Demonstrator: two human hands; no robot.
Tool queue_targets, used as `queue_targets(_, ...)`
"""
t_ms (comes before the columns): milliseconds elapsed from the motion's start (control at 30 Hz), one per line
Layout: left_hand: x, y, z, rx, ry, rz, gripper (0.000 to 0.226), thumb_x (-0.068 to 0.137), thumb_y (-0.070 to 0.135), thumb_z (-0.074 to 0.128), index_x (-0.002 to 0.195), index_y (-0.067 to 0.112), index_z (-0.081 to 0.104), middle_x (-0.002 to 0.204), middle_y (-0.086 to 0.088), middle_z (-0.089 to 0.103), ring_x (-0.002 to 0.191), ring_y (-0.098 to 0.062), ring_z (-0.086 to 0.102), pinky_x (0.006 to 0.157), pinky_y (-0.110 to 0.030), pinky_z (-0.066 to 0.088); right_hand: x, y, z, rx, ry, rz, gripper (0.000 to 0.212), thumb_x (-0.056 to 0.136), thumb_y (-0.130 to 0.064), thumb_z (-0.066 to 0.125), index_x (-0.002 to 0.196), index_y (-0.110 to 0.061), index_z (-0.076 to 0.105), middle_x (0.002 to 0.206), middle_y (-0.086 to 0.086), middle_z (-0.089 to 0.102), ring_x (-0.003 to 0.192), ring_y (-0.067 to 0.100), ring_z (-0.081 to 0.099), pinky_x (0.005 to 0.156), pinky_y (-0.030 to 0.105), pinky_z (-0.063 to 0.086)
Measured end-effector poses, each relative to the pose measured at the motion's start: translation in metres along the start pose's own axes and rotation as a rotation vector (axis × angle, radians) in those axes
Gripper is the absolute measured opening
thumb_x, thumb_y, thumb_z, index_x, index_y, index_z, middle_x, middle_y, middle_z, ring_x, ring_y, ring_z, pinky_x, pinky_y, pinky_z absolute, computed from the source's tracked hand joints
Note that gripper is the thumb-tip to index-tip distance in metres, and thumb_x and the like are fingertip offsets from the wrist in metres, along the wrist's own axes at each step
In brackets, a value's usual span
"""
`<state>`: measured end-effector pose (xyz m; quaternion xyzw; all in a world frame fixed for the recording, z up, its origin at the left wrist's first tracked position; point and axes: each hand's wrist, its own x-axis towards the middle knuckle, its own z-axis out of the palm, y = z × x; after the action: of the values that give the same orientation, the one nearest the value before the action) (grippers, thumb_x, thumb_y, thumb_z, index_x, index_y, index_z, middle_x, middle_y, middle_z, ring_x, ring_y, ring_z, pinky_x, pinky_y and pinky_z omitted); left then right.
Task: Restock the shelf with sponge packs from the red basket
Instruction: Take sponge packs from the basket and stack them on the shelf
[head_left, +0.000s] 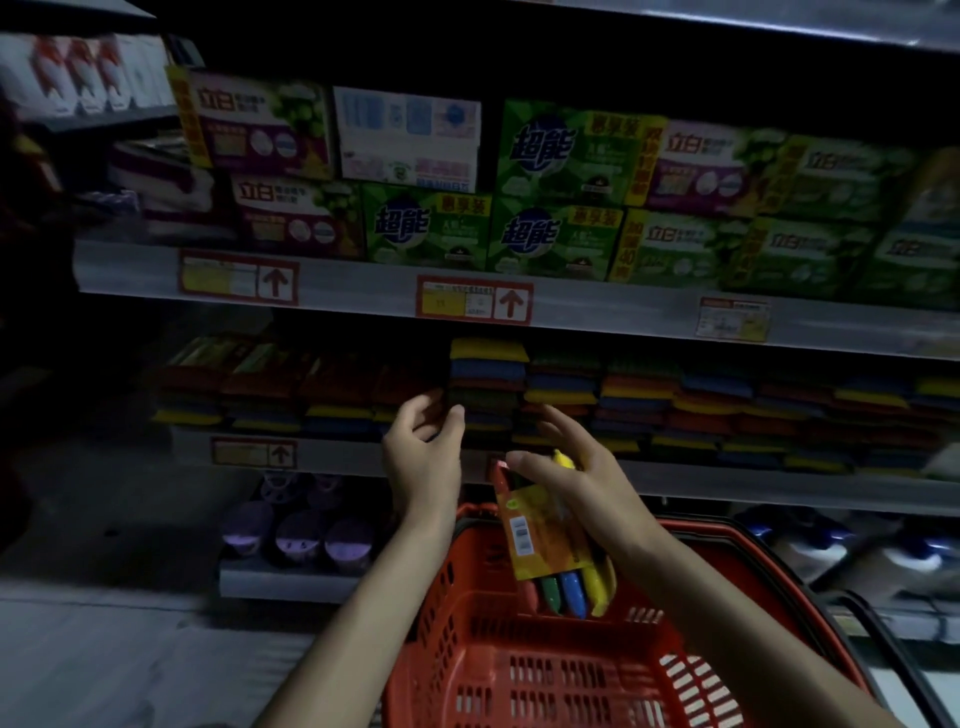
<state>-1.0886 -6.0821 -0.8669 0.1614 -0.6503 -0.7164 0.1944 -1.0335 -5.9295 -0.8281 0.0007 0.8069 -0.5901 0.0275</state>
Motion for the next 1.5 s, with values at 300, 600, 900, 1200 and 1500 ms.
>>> queue_targets(300, -0.008, -0.009, 0.013, -0.058, -0.018, -0.173, 0.014, 0.09, 0.03, 0.078, 0.085, 0.018, 0.072, 0.068, 0.004, 0.072, 0.071, -0.015, 0.071, 0.064, -0.031, 0.054, -0.023, 0.014, -0.034, -0.284, -0.059, -0.017, 0.087, 0.08, -0.063, 0.075, 0.153, -0.051, 0.03, 0.159, -0.02, 0.036, 0.145, 0.01, 0.035, 0.105, 0.031, 0.035)
queue_targets(600, -0.014, -0.004, 0.026, -0.163, -0.061, -0.287, 0.017, 0.095, 0.023, 0.072, 0.08, 0.014, 0.071, 0.073, 0.003, 0.072, 0.069, -0.011, 0.07, 0.058, -0.028, 0.048, -0.043, 0.036, -0.07, -0.508, -0.121, 0.001, 0.077, 0.08, -0.064, 0.071, 0.147, -0.049, 0.037, 0.145, -0.023, 0.042, 0.124, 0.0, 0.043, 0.09, 0.018, 0.039)
queue_targets(900, -0.013, -0.008, 0.031, -0.162, -0.074, -0.287, 0.02, 0.098, 0.017, 0.067, 0.079, 0.012, 0.07, 0.072, 0.003, 0.071, 0.071, -0.011, 0.07, 0.057, -0.026, 0.045, -0.036, 0.055, -0.09, -0.611, 0.006, -0.003, 0.074, 0.075, -0.073, 0.063, 0.139, -0.037, 0.054, 0.133, -0.016, 0.053, 0.119, 0.008, 0.054, 0.099, 0.035, 0.052)
queue_targets(1200, -0.013, -0.009, 0.033, -0.141, -0.056, -0.234, 0.022, 0.099, 0.015, 0.065, 0.077, 0.014, 0.067, 0.073, 0.003, 0.071, 0.072, -0.01, 0.071, 0.054, -0.022, 0.044, -0.03, 0.057, -0.1, -0.625, 0.054, -0.003, 0.061, 0.082, -0.065, 0.068, 0.134, -0.035, 0.06, 0.13, -0.012, 0.055, 0.114, 0.01, 0.057, 0.094, 0.04, 0.056)
queue_targets(1500, -0.009, -0.005, 0.036, -0.199, -0.035, -0.255, 0.02, 0.099, 0.011, 0.063, 0.08, 0.018, 0.061, 0.078, 0.001, 0.069, 0.076, -0.014, 0.071, 0.057, -0.024, 0.044, -0.029, 0.055, -0.103, -0.585, 0.096, 0.018, 0.054, 0.082, -0.063, 0.069, 0.129, -0.037, 0.062, 0.127, -0.014, 0.055, 0.112, 0.01, 0.055, 0.093, 0.038, 0.054)
